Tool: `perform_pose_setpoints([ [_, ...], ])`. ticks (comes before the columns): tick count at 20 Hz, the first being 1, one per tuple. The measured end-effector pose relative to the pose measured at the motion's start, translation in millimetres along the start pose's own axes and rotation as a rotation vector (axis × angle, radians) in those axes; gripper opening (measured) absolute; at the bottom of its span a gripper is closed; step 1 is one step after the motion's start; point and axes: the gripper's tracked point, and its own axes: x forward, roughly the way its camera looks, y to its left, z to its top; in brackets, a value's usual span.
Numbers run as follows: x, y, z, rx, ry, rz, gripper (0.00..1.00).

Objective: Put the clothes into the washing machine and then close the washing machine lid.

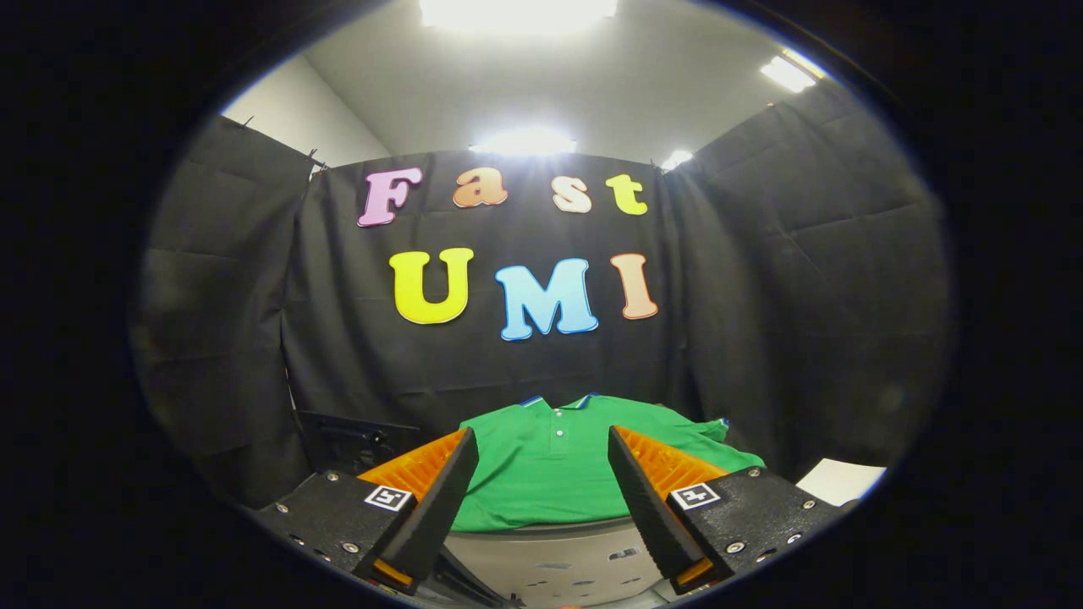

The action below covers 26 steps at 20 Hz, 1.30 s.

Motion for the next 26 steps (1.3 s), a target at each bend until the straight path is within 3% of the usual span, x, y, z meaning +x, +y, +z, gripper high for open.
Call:
perform_pose_setpoints([
  [7, 97, -14, -26, -0.015, 0.173, 0.035, 0.95],
  [17, 200, -18, -62, -0.039, 0.349, 0.063, 0.95],
  [26, 234, -25, -112, -0.052, 0.532, 0.093, 0.95],
])
